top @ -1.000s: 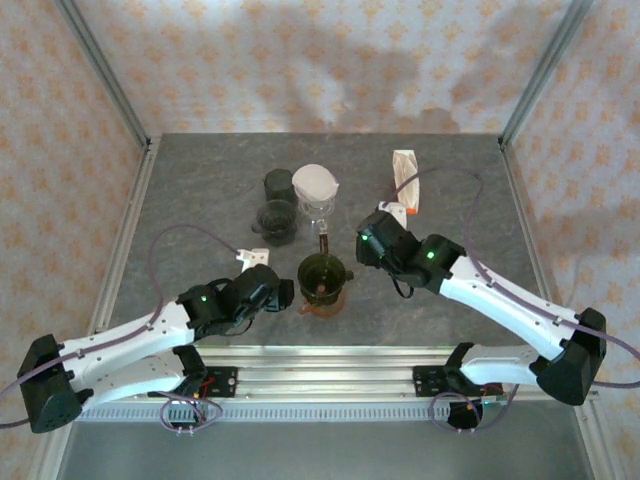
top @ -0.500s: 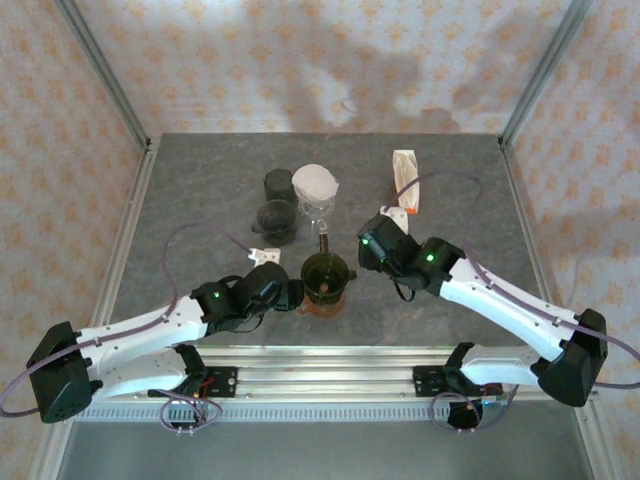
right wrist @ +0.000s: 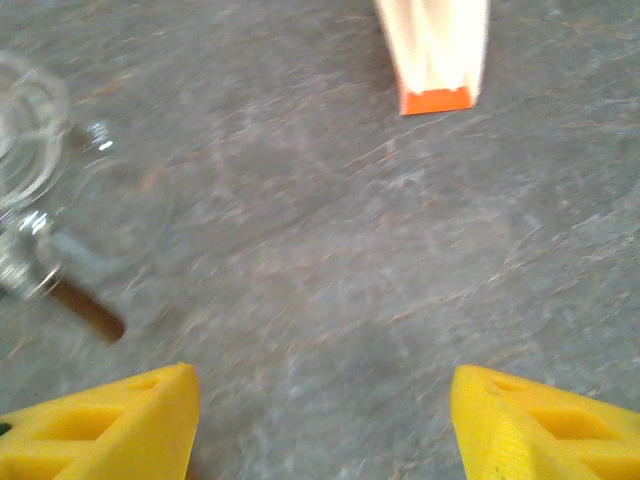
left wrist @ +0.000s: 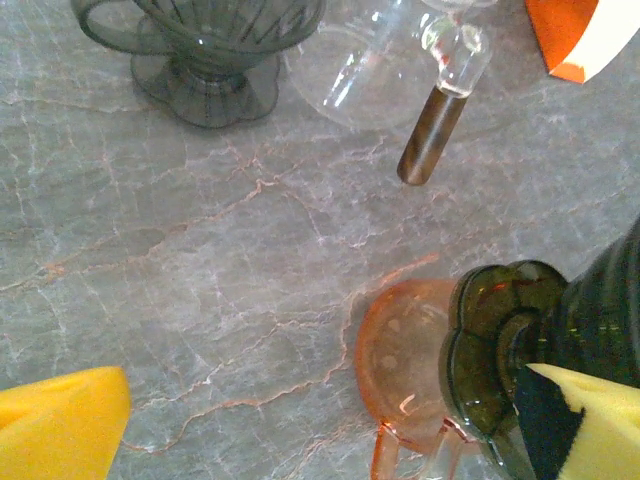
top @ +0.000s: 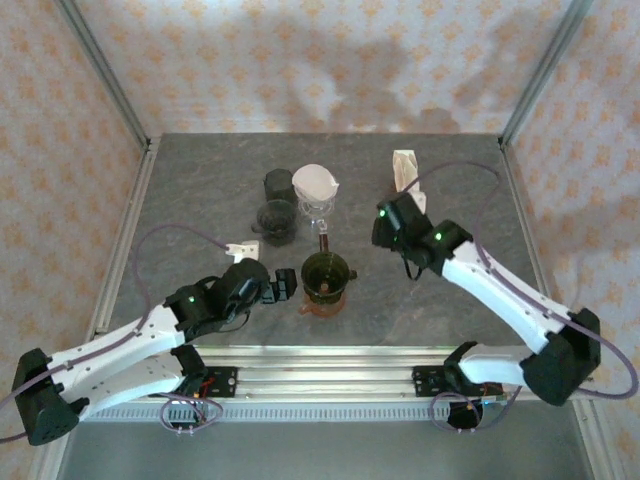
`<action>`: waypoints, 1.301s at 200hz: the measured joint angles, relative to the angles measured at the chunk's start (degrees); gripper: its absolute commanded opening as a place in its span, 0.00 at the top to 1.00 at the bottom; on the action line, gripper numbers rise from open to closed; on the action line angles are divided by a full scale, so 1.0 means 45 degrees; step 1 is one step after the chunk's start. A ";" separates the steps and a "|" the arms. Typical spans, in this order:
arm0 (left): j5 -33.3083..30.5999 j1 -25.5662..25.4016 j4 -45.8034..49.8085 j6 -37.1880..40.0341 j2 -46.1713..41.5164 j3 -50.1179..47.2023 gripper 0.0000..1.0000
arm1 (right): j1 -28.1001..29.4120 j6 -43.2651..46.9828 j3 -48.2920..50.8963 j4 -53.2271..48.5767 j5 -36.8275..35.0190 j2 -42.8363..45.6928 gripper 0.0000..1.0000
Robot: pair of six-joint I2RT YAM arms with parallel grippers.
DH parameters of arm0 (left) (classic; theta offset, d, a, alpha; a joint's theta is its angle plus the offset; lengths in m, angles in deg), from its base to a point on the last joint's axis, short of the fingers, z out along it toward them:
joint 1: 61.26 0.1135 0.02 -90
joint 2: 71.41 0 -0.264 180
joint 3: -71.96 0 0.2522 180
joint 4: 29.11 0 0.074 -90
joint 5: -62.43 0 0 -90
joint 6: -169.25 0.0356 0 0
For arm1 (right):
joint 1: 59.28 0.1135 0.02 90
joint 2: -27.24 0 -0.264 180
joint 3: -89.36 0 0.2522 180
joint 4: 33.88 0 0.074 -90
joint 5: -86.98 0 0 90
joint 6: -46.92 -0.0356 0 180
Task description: Place the coffee filter in the dripper
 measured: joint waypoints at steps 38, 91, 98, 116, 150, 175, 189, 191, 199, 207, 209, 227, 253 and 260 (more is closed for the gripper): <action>-0.0291 0.0000 0.0146 0.0000 -0.0602 -0.0015 0.00 | -0.2123 0.1297 -0.2302 0.0374 -0.0005 -0.3220 0.54; -0.0491 0.0024 0.0520 0.0010 -0.0845 -0.0068 0.00 | -0.3594 0.2103 -0.5916 0.0398 0.0019 -0.7067 0.65; -0.0505 0.0053 0.0539 0.0005 -0.0884 -0.0073 0.00 | -0.3740 0.2137 -0.6319 0.0364 0.0019 -0.7412 0.65; -0.0544 0.0083 0.0544 0.0005 -0.0947 -0.0092 0.00 | -0.4070 0.2176 -0.7470 0.0199 0.0063 -0.8296 0.64; -0.0554 0.0087 0.0563 0.0015 -0.0865 -0.0165 0.00 | -0.4299 0.2278 -0.9486 -0.0155 0.0112 -0.9787 0.64; -0.0549 0.0107 0.0563 0.0019 -0.0675 -0.0165 0.00 | -0.4303 0.2268 -0.9923 -0.0199 0.0126 -1.0292 0.64; -0.0549 0.0180 0.0563 0.0029 -0.0563 -0.0165 0.00 | -0.4303 0.2263 -1.0035 -0.0321 0.0160 -1.0443 0.64; -0.0549 0.0199 0.0563 0.0039 -0.0539 -0.0165 0.00 | -0.4303 0.2259 -1.0054 -0.0340 0.0165 -1.0472 0.64; -0.0549 0.0248 0.0563 0.0068 -0.0481 -0.0165 0.00 | -0.4303 0.2239 -1.0137 -0.0379 0.0194 -1.0569 0.65; -0.0549 0.0272 0.0563 0.0117 -0.0432 -0.0165 0.00 | -0.4308 0.2220 -1.0210 -0.0423 0.0209 -1.0647 0.65; -0.0544 0.0296 0.0559 0.0117 -0.0423 -0.0165 0.00 | -0.4308 0.2225 -1.0224 -0.0432 0.0214 -1.0666 0.66; -0.0539 0.0330 0.0549 0.0165 -0.0350 -0.0165 0.00 | -0.4318 0.2215 -1.0399 -0.0491 0.0257 -1.0870 0.67; -0.0510 0.0403 0.0539 0.0199 -0.0350 -0.0165 0.00 | -0.4337 0.2210 -1.0506 -0.0578 0.0316 -1.1074 0.72; -0.0510 0.0423 0.0539 0.0209 -0.0350 -0.0165 0.00 | -0.4342 0.2181 -1.0516 -0.0607 0.0316 -1.1098 0.74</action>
